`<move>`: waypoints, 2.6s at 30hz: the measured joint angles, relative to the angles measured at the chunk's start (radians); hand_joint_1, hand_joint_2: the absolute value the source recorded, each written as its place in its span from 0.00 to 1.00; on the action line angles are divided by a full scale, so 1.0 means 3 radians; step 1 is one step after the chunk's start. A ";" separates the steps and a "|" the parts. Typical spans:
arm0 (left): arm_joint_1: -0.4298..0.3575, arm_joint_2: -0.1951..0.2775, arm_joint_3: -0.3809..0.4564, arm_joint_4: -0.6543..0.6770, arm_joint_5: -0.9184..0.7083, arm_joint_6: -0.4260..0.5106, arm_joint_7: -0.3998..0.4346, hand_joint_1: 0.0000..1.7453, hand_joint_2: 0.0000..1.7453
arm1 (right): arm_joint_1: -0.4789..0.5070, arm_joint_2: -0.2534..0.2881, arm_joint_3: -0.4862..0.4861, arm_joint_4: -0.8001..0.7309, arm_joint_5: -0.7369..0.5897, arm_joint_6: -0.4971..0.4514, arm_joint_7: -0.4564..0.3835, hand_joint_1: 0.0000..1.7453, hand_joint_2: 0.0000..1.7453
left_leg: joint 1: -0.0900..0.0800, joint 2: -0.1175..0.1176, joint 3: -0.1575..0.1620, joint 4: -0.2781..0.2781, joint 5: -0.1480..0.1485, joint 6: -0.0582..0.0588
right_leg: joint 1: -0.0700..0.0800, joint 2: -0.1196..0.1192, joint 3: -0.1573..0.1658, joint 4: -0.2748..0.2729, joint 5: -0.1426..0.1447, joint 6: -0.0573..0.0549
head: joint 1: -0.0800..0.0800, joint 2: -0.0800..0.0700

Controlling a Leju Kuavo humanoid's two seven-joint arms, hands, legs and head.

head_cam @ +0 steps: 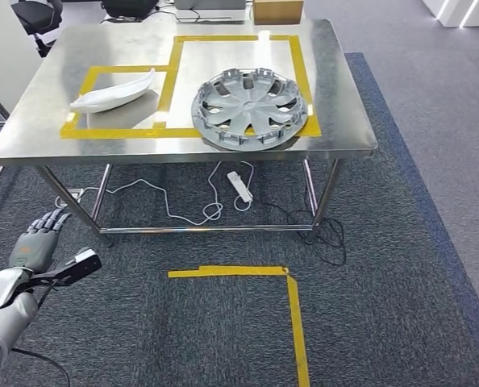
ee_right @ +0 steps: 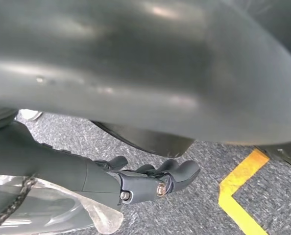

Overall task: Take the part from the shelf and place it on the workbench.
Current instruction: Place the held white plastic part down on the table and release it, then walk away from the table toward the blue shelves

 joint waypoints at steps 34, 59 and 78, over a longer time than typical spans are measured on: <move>0.1812 -0.1192 0.2074 0.0421 0.1914 -0.0817 0.0649 0.00 0.00 | 0.0028 0.0079 -0.0739 -0.0001 -0.0584 0.0081 0.0126 0.00 0.00 | -0.0025 0.0163 -0.0093 -0.0078 0.0095 0.0120 | 0.0015 -0.0395 0.0456 -0.0068 -0.0365 0.0076 | -0.0041 0.0000; 0.1895 -0.1456 0.1500 0.0527 0.0621 -0.1614 0.1786 0.00 0.00 | 0.0046 0.0113 -0.0832 -0.0001 -0.0392 0.0316 0.0287 0.00 0.00 | -0.0003 0.0117 -0.0238 0.0295 0.0019 -0.0011 | -0.0025 -0.0320 0.0524 -0.0135 -0.0368 -0.0020 | -0.0053 0.0000; 0.1877 -0.1467 0.1125 0.0535 0.0395 -0.1647 0.1786 0.00 0.00 | 0.0013 0.0117 -0.0832 -0.0004 -0.0364 0.0350 0.0290 0.00 0.00 | -0.0044 -0.0412 -0.0255 -0.0040 0.0208 0.0127 | -0.0048 0.0364 0.0453 -0.0057 -0.0390 0.0064 | -0.0033 0.0000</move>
